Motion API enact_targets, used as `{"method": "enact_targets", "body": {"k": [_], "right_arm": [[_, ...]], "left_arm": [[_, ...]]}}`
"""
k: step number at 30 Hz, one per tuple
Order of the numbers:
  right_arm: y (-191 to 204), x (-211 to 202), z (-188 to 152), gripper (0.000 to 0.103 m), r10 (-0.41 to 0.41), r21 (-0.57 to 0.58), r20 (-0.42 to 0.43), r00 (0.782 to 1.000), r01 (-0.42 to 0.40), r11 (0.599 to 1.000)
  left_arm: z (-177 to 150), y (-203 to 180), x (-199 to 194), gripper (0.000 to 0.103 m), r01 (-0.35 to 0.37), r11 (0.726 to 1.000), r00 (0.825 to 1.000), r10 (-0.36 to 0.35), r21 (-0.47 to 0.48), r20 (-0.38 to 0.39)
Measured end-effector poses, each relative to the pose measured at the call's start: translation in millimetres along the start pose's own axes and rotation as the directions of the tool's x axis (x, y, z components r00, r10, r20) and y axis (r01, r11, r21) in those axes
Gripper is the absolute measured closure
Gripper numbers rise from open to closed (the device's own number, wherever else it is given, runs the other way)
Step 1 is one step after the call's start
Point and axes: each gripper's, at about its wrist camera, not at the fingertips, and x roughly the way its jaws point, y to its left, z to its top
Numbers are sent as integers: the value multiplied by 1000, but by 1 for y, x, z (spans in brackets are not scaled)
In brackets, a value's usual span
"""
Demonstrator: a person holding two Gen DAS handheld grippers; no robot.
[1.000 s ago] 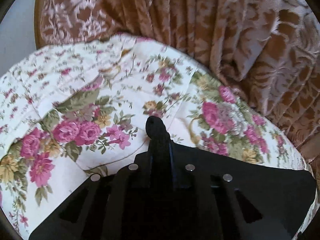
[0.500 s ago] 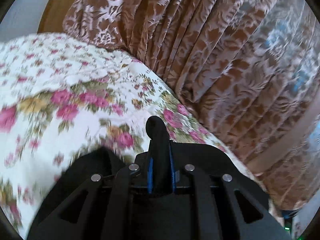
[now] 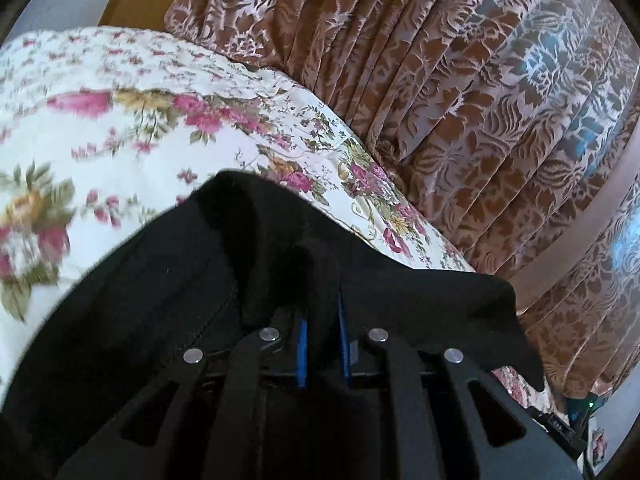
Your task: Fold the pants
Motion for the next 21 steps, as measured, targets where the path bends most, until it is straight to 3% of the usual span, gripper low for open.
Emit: {"method": "enact_targets", "body": {"k": [5, 8, 14, 21], "right_arm": [[7, 3, 1, 15, -31, -32, -35, 999, 30, 999], [20, 6, 9, 15, -91, -75, -84, 992, 85, 994], [66, -8, 51, 15, 91, -13, -57, 994, -92, 996], [143, 27, 123, 15, 245, 62, -149, 958, -239, 969]], "left_arm": [[-1, 6, 0, 92, 31, 999, 1000, -31, -14, -1], [-2, 7, 1, 92, 38, 999, 999, -38, -13, 3], [-4, 10, 0, 92, 60, 998, 998, -60, -23, 7], [-4, 13, 0, 92, 86, 996, 996, -86, -27, 7]]}}
